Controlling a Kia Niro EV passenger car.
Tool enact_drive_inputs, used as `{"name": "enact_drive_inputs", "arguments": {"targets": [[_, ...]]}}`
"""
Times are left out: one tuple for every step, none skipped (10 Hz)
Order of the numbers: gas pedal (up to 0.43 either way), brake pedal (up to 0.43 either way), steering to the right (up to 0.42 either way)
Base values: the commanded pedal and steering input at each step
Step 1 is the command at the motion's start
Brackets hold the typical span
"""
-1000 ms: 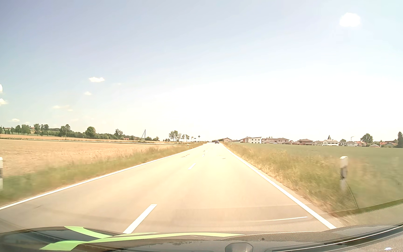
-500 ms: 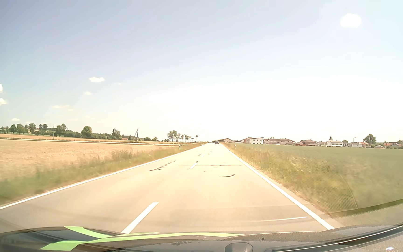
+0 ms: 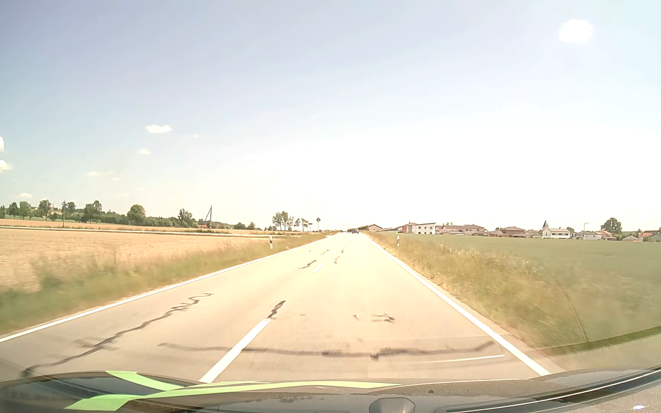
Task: Follow the waypoints while adhering to traffic rules and regulations
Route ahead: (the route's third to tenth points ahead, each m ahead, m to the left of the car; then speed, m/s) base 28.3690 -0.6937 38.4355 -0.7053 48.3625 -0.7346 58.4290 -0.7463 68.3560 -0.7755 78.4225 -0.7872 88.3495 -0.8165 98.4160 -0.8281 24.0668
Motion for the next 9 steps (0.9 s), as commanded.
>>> {"name": "enact_drive_inputs", "arguments": {"targets": [[0.260, 0.000, 0.000], [0.268, 0.000, 0.000], [0.268, 0.000, 0.000], [0.260, 0.000, 0.000], [0.248, 0.000, 0.000], [0.240, 0.000, 0.000], [0.240, 0.000, 0.000], [0.240, 0.000, 0.000], [0.248, 0.000, 0.000]]}}
